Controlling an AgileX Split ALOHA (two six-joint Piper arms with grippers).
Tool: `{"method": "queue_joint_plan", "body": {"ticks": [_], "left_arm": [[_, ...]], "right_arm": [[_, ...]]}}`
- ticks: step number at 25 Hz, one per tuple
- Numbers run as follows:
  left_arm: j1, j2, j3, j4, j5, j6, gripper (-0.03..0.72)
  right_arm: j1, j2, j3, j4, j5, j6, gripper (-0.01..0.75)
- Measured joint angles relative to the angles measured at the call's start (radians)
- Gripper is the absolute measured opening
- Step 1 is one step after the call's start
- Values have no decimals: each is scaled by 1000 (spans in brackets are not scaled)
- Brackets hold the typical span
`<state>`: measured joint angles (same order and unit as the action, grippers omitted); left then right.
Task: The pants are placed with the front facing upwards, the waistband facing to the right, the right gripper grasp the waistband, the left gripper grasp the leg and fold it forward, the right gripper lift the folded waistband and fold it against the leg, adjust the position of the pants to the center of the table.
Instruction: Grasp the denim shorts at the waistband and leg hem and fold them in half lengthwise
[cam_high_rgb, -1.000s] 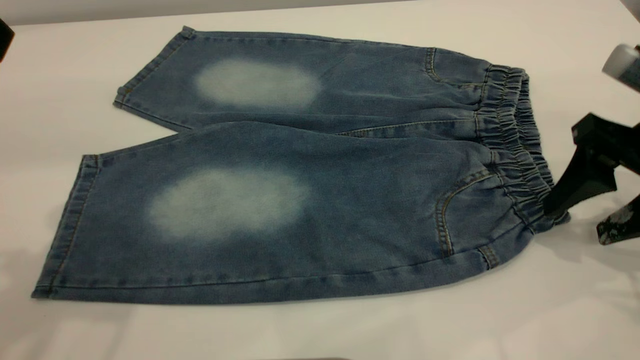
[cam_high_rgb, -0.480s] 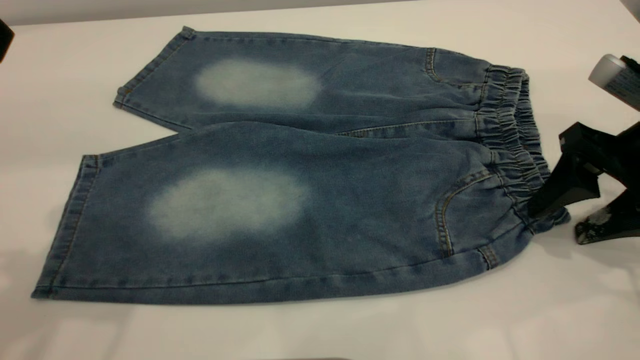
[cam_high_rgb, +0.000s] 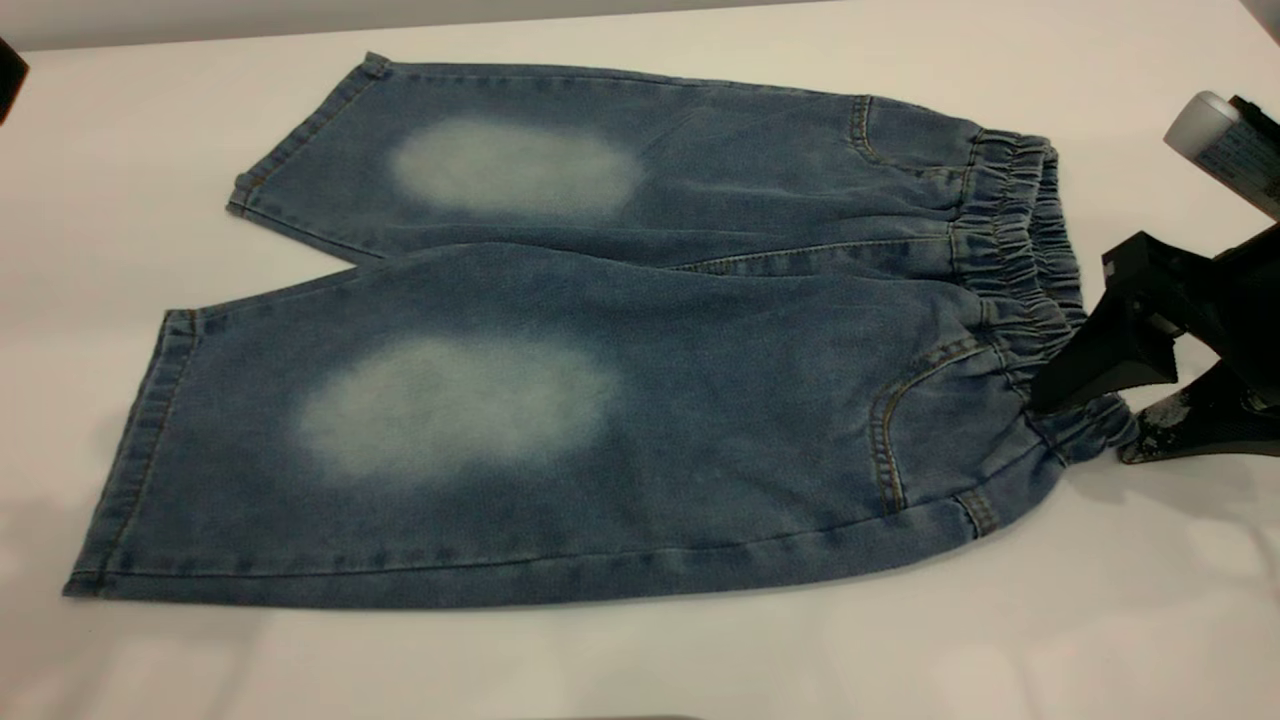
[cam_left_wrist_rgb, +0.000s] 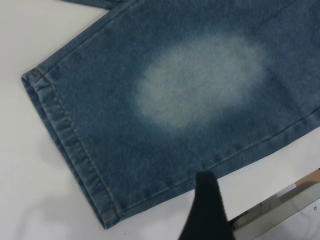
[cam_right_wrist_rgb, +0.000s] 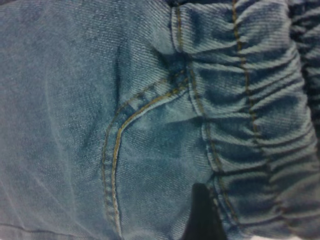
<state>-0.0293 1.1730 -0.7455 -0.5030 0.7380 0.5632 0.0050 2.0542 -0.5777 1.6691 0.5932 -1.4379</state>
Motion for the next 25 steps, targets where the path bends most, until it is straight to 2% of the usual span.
{"method": "queue_joint_plan", "body": {"ticks": [12,16,25], "left_arm": [[0,0,0,0,-1,0,484],[0,0,0,0,-1,0,484],[0,0,0,0,-1,1,484]], "right_arm": [[-1,10,0,49,37,-53,365],[-1,10,0,117,58,-98,353],[-1,10,0,107,70,-100,316]]}}
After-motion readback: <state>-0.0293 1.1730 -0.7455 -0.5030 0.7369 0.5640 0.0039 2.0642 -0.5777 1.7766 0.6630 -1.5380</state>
